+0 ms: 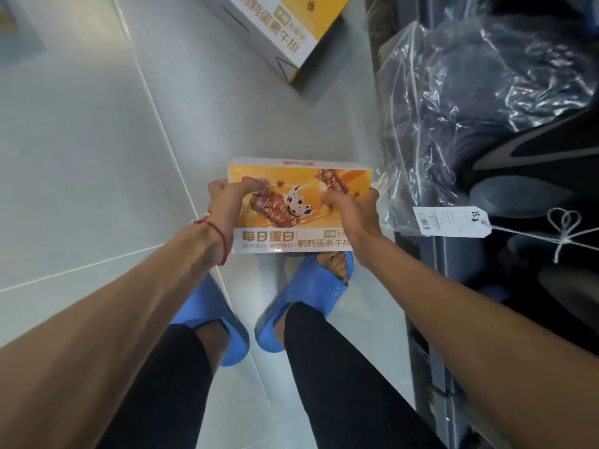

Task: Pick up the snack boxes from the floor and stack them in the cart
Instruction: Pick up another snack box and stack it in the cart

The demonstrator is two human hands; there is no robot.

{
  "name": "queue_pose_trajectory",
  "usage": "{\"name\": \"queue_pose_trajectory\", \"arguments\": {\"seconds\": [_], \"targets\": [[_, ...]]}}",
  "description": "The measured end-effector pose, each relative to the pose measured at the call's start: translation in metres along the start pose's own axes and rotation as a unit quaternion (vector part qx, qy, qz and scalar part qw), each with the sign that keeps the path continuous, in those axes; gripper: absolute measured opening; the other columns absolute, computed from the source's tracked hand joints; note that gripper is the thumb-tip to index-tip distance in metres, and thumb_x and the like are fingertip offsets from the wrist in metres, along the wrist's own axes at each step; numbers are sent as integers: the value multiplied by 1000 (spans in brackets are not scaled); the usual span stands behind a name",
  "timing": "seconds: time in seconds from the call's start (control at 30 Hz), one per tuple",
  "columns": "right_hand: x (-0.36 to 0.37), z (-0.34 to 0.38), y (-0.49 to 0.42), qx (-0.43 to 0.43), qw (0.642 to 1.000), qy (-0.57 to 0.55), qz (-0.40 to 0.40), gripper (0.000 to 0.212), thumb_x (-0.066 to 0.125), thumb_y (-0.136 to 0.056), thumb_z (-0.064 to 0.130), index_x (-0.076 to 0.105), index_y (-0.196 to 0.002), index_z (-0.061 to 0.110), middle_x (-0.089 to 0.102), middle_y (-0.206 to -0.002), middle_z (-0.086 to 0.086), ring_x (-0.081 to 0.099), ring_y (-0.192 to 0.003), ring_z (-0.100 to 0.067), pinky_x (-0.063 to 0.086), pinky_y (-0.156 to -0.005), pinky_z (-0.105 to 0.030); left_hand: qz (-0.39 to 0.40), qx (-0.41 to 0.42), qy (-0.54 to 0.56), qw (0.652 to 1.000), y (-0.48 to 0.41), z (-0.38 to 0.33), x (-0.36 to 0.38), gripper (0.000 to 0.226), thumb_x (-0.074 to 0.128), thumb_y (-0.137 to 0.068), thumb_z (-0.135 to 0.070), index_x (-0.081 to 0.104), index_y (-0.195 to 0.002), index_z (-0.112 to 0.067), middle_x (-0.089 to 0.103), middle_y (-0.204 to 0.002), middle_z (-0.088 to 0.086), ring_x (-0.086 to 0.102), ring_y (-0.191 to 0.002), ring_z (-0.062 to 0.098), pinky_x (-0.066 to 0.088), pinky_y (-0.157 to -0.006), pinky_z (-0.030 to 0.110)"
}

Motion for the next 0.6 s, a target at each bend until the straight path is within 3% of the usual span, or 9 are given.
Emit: {"name": "queue_pose_trajectory", "arguments": {"seconds": [0.13, 0.2, 0.3, 0.37, 0.43, 0.6], "targets": [[-11, 0, 34, -2, 999, -41, -4, 79, 87, -64, 33, 42, -128, 18, 63, -122, -5, 70, -99, -22, 57, -71, -32, -5, 1, 0, 1000, 36, -8, -10, 116, 92, -35, -56, 50, -135, -15, 71, -118, 15, 75, -89, 33, 62, -68, 42], [-14, 6, 57, 1, 998, -57, 3, 94, 90, -50, 47, 42, -127, 22, 64, -124, -5, 72, -101, -23, 61, -83, -41, -7, -7, -2, 1000, 68, -13, -17, 113, 89, -40, -61, 51, -135, -15, 74, -114, 12, 76, -88, 28, 59, -57, 31], [-17, 22, 99, -10, 997, -70, 16, 102, 90, -44, 64, 42, -125, 26, 64, -127, -3, 72, -106, -21, 61, -92, -46, 2, 0, 32, 999, 120, -20, -28, 81, 78, -69, -55, 54, -133, -12, 77, -106, 10, 76, -86, 24, 57, -52, 25], [-22, 34, 130, -13, 997, -79, 11, 98, 87, -44, 72, 44, -121, 28, 64, -126, -2, 71, -106, -21, 60, -93, -46, -16, 9, 52, 998, 153, -24, -42, 93, 77, -66, -59, 48, -140, -11, 76, -109, 10, 75, -93, 26, 58, -56, 26], [-27, 49, 165, -17, 996, -88, 5, 92, 83, -45, 75, 46, -116, 29, 64, -123, -2, 71, -104, -21, 59, -94, -46, -44, 15, 72, 996, 190, -30, -59, 99, 76, -64, -62, 44, -142, -11, 75, -111, 11, 75, -94, 26, 58, -57, 26], [-46, 88, 255, -58, 995, -85, 14, 79, 80, -56, 66, 44, -116, 28, 60, -125, -2, 68, -105, -19, 58, -94, -47, -93, 50, 76, 991, 288, -44, -86, 68, 64, -87, -51, 48, -138, -9, 76, -106, 8, 76, -83, 16, 56, -54, 22]]}}
Point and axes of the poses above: each hand's wrist, its own y-axis away from the middle knuckle, its own x-axis out of the palm, z = x × y, the point moved 8 cm from there along -y, towards the middle knuckle
